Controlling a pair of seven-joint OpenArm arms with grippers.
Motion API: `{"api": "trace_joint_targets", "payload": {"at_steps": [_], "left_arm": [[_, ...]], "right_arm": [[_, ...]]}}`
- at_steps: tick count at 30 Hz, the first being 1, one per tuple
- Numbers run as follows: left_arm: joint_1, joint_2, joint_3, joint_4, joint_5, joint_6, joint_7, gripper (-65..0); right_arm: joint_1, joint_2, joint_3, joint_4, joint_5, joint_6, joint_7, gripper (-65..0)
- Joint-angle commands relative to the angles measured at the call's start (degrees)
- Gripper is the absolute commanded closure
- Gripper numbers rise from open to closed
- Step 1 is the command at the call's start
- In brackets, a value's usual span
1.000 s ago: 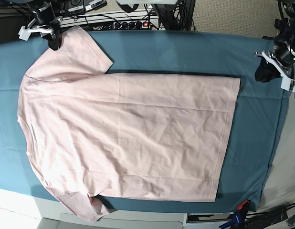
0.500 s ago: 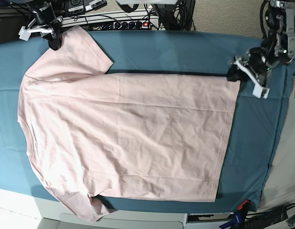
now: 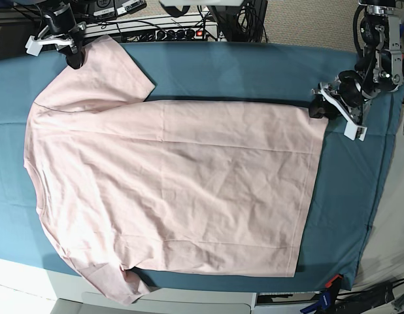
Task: Fold the T-shirt properly
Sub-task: 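Grasp the pink shirt's shoulder edges with both grippers, then pull the shirt's shoulder edge away from the hem with both grippers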
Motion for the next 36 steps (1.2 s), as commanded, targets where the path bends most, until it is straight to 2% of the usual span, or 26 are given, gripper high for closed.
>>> {"api": "trace_joint_targets", "payload": {"at_steps": [1,7,11,15,17,20,27,29,33,36], "left_arm": [[-0.4,-0.8,-0.5,0.8,-0.6,-0.2,-1.2,-27.9],[-0.7,-0.6,-0.5,0.8,2.0,0.0,-2.8,-28.0],[-1.4,0.9,-0.5,0.7,5.3,2.8,-3.0,-28.0],[-1.4,2.6,-0.5,0.7,7.5,3.0,-3.4,-27.9],[-1.4,3.3,-0.5,0.7,9.3,4.3,-4.1,-27.9],[-1.4,3.8,-0.5,0.7,9.9,5.6,-4.2,-27.9],[-1.2,4.1,-0.4,0.7,9.9,5.6,-4.2,-27.6],[-1.0,4.1,-0.4,0.7,9.9,5.5,-4.2,-22.5],[-0.7,4.1,-0.4,0.7,11.6,5.5,-4.2,-1.5],[-0.6,4.1,-0.4,0.7,13.7,5.5,-4.2,0.0]], "right_arm": [[-0.6,0.4,0.1,0.6,-0.9,0.0,-0.5,0.0],[-0.6,0.4,0.1,0.6,-0.9,0.0,-0.5,0.0],[-0.6,0.4,0.1,0.6,-0.9,-0.1,-0.5,0.0],[-0.6,0.4,0.1,0.6,-0.9,-0.1,-0.6,0.0],[-0.6,0.4,0.1,0.6,-0.9,0.0,-0.6,0.0],[-0.6,0.4,0.1,0.6,-0.9,-0.1,-0.7,0.0],[-0.6,0.4,0.1,0.6,-0.9,0.0,-0.7,0.0],[-0.6,0.4,0.1,0.6,-1.0,0.0,-0.7,0.0],[-0.7,0.4,0.1,0.6,-3.1,1.4,-0.6,0.0],[-0.7,0.4,0.1,0.6,-4.0,4.1,-0.6,0.0]]}}
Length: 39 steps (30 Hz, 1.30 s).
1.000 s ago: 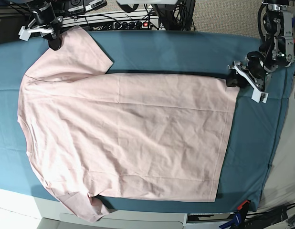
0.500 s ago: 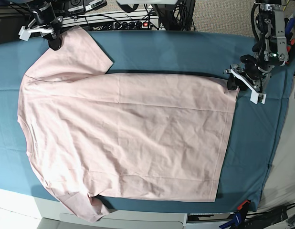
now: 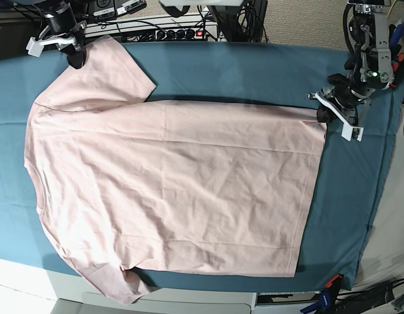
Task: Fold the T-shirt properly
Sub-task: 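Pull the shirt's shoulder edge away from the hem with both grippers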
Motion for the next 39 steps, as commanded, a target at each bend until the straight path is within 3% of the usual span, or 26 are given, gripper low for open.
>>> {"api": "trace_joint_targets", "payload": {"at_steps": [1,8,11,16,25,34,39], "left_arm": [[0.1,-0.7,-0.4,0.7,1.5,0.3,-0.2,0.0],[0.2,-0.7,-0.4,0.7,0.9,0.2,1.4,0.0],[0.2,-0.9,-0.4,0.8,0.0,-2.8,2.9,0.0],[0.5,-1.0,-0.4,2.3,-0.5,-2.8,4.8,0.0],[0.9,-1.2,-0.4,4.2,-1.8,-2.8,7.8,0.0],[5.9,-3.3,-0.6,9.7,-1.5,-2.8,8.9,0.0],[8.5,-4.0,-0.9,12.2,-1.6,-2.9,9.3,0.0]], "right_arm": [[-0.7,0.3,0.1,0.6,-1.0,0.4,-0.8,0.0],[-0.7,0.5,0.1,0.6,-0.9,0.3,-1.0,0.0],[-0.8,0.9,0.2,1.6,-0.8,0.4,-2.5,0.0],[-3.5,0.9,0.3,8.3,-1.4,2.5,-3.1,0.0],[-9.9,1.0,0.3,20.6,-4.4,2.5,-3.1,0.0],[-13.4,5.8,3.3,21.1,-7.2,2.4,-3.4,0.0],[-14.4,6.6,6.8,21.1,-7.1,2.3,-4.2,0.0]]}}
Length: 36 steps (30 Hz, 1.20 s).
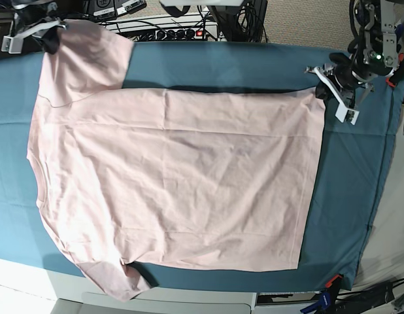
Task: Fold the T-shirt properly
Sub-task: 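Pull the shirt's shoulder edge away from the hem with both grippers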
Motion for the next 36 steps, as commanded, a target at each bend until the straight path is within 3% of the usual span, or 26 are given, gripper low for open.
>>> {"api": "trace_joint_targets", "payload": {"at_steps": [1,24,36], "left_arm": [[0.6,-1.0,-0.8,1.4,-0.4,-0.1,-0.3,0.0],[15.7,-0.6,-3.2,8.8,-0.6,-1.4,0.8,0.0],[17.8,-0.7,-3.2,8.9,-0.6,-1.6,1.4,0.0]], "right_arm": [[-1.3,0.5,1.2,0.8,1.1,0.2,0.0,0.0],[-10.8,0.4,1.5,0.8,2.5,0.1,-2.8,0.0],[-12.2,2.2,2.8,0.8,2.4,0.2,-5.0,0.0]]}}
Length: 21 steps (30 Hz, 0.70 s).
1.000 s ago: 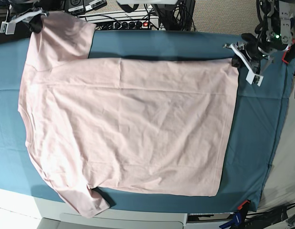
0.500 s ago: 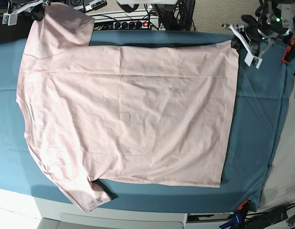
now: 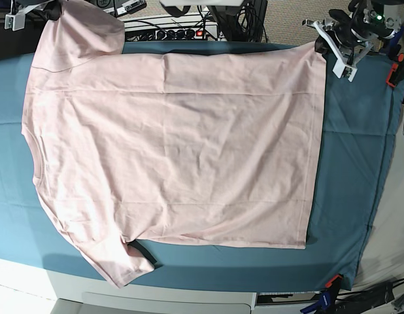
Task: Fold the T-shirt properly
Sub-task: 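Pull the shirt's shoulder edge away from the hem with both grippers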
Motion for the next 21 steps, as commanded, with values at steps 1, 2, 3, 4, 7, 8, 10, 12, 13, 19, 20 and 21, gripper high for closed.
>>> {"api": "trace_joint_targets", "payload": {"at_steps": [1,2,3,4,7,8,10,12,13,19,20,21], "left_arm": [[0.9,-0.7,-0.3,1.1,-0.2,-0.3,0.7,0.0],[1.2,-0.7,-0.3,1.4,-0.3,-0.3,0.7,0.0],[1.6,-0.7,-0.3,1.8,-0.2,-0.4,0.6,0.0],[1.8,-0.7,-0.3,2.4,-0.2,-1.2,0.6,0.0],[1.8,-0.7,-0.4,4.7,-0.2,-1.7,0.6,0.0],[1.8,-0.7,-0.7,5.4,-0.2,-1.7,0.6,0.0],[1.8,-0.7,-1.7,6.4,-0.2,-1.7,0.6,0.0],[1.8,-0.7,-3.4,6.6,-0.3,-1.7,0.9,0.0],[2.0,-0.7,-4.3,6.6,-0.9,-1.8,1.1,0.0],[6.1,-0.7,-9.4,6.6,-5.2,-3.9,1.5,0.0],[6.6,-0.7,-10.0,6.6,-5.9,-4.0,1.7,0.0],[7.0,-0.7,-10.5,6.6,-6.3,-4.7,1.9,0.0]], "right_arm": [[-1.1,0.7,1.6,0.8,0.4,0.1,0.3,0.0],[-1.2,0.7,2.4,0.8,0.5,0.1,0.3,0.0],[-1.3,0.7,3.1,0.8,0.7,0.1,0.2,0.0],[-1.6,0.7,3.6,0.8,1.2,0.1,0.2,0.0],[-2.1,0.7,4.9,0.8,3.3,0.1,-0.6,0.0],[-2.1,0.6,5.2,0.8,3.6,0.2,-0.9,0.0],[-2.1,0.6,5.4,0.8,3.6,0.3,-1.1,0.0],[-2.1,0.6,5.4,0.8,3.6,0.3,-1.2,0.0],[-2.1,0.6,5.4,0.8,3.6,0.3,-1.4,0.0],[-2.7,0.3,5.4,0.8,4.9,0.9,-2.2,0.0],[-2.9,0.3,5.5,0.8,4.9,1.2,-2.2,0.0],[-3.1,0.4,5.5,0.8,4.9,1.4,-2.3,0.0]]}}
